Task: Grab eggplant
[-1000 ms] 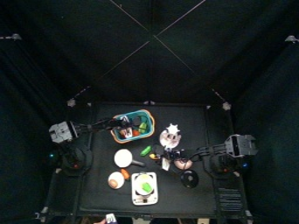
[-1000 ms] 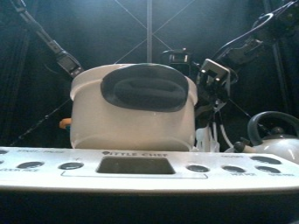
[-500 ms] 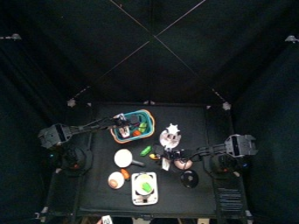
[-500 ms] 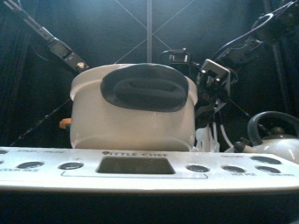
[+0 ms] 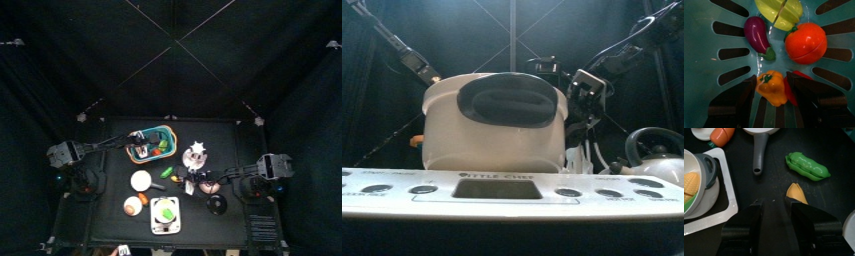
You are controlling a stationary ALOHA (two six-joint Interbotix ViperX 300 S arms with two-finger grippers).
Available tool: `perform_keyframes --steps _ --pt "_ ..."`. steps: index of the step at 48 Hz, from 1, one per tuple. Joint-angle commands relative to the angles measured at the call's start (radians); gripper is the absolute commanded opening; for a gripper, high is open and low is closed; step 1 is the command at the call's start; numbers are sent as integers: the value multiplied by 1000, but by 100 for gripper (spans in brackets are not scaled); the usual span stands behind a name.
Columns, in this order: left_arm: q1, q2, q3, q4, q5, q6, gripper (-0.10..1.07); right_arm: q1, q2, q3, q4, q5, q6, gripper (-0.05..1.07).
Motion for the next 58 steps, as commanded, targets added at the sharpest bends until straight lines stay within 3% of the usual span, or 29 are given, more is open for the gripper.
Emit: perform_keyframes --steps 1,18,33,45,58 --pt "-2 3 -38 -6 -49 -2 87 0 -14 -9 -2 -5 2 77" --pt "5 75 -43 -15 -173 -3 87 0 -12 -9 2 -5 5 77" --pt "6 127 -38 -48 -172 -3 82 2 -12 -9 -2 -5 5 77" --pt "0 124 -35 -51 -155 -3 61 3 -12 -9 0 -5 5 77" --pt "6 51 -60 -49 -146 -2 60 3 -12 -6 2 -5 5 77"
